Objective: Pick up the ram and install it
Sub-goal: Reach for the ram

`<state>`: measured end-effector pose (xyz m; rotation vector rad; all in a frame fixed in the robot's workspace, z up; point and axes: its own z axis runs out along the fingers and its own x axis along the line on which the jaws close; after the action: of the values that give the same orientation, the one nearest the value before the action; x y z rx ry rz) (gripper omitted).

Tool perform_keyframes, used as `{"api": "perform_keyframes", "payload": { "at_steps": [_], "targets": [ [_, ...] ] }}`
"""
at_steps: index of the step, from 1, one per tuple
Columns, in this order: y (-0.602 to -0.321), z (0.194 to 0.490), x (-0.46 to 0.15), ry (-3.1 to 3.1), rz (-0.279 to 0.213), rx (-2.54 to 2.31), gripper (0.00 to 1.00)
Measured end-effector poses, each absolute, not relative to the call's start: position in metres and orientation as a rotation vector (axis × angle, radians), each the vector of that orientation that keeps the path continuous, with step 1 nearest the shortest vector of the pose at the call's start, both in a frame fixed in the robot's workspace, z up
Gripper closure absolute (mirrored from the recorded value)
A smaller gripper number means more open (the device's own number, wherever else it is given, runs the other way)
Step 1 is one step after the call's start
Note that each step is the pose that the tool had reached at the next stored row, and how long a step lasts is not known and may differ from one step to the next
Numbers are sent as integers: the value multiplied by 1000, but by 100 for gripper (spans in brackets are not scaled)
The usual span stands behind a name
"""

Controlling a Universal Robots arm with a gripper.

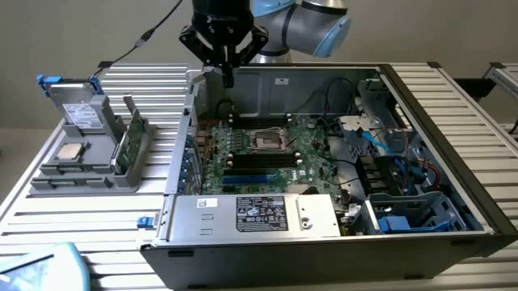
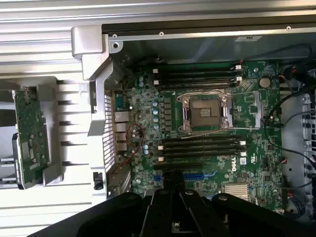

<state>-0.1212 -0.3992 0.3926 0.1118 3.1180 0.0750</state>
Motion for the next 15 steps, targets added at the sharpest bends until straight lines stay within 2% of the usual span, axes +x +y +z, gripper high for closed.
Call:
{"api": "perform_keyframes", "payload": {
  "at_steps": [8, 15],
  "targets": [
    [-399, 393, -122, 3118, 75, 112, 89],
    [-399, 392, -153, 3121, 75, 112, 89]
  ]
}}
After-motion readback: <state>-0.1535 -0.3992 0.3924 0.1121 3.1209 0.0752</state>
